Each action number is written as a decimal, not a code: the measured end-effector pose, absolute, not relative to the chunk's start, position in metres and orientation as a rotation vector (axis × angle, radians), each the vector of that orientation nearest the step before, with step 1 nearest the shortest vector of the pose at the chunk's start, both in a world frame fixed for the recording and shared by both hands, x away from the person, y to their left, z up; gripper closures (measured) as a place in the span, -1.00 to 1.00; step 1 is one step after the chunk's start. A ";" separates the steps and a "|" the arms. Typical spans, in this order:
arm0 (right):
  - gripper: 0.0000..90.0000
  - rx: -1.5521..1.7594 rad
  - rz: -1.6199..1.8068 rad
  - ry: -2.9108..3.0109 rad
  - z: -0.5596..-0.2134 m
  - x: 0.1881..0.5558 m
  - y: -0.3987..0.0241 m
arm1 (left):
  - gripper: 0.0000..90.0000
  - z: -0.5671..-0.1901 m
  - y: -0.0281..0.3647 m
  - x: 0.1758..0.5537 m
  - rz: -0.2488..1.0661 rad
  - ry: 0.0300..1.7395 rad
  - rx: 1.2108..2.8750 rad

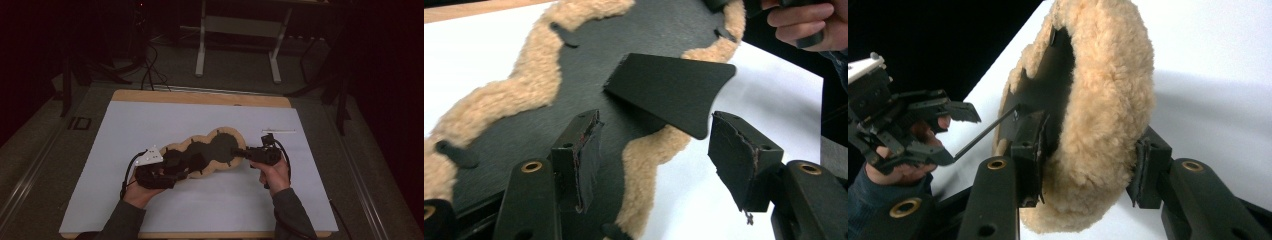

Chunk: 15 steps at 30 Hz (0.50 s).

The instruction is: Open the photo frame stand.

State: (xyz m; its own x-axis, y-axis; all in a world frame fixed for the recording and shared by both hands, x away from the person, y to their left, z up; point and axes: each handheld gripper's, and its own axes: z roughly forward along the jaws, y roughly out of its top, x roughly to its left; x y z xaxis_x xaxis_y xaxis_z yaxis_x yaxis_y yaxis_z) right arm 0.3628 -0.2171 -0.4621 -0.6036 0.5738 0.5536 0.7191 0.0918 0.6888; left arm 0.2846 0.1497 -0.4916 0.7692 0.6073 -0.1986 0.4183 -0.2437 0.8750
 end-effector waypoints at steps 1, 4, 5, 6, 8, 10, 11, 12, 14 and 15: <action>0.26 -1.318 -1.536 -2.219 -0.462 0.363 -0.217 | -0.14 -0.492 0.151 0.285 0.221 0.799 1.878; 0.26 -1.303 -1.528 -2.240 -0.461 0.362 -0.217 | -0.14 -0.492 0.158 0.287 0.218 0.837 1.865; 0.26 -1.299 -1.526 -2.248 -0.461 0.361 -0.217 | -0.16 -0.493 0.161 0.288 0.219 0.853 1.857; 0.26 -1.292 -1.526 -2.254 -0.461 0.361 -0.217 | -0.16 -0.493 0.164 0.288 0.219 0.866 1.847; 0.26 -1.284 -1.525 -2.263 -0.460 0.361 -0.218 | -0.16 -0.493 0.170 0.290 0.236 0.896 1.832; 0.26 -1.274 -1.523 -2.270 -0.460 0.360 -0.218 | -0.16 -0.494 0.176 0.292 0.264 0.928 1.818; 0.26 -1.270 -1.522 -2.274 -0.460 0.360 -0.218 | -0.16 -0.494 0.179 0.293 0.268 0.945 1.809; 0.26 -1.265 -1.519 -2.282 -0.460 0.360 -0.218 | -0.16 -0.495 0.182 0.294 0.267 0.958 1.800; 0.26 -1.254 -1.518 -2.297 -0.459 0.359 -0.218 | -0.16 -0.496 0.188 0.297 0.265 0.984 1.787; 0.26 -1.250 -1.516 -2.302 -0.459 0.359 -0.218 | -0.16 -0.497 0.191 0.298 0.262 1.001 1.780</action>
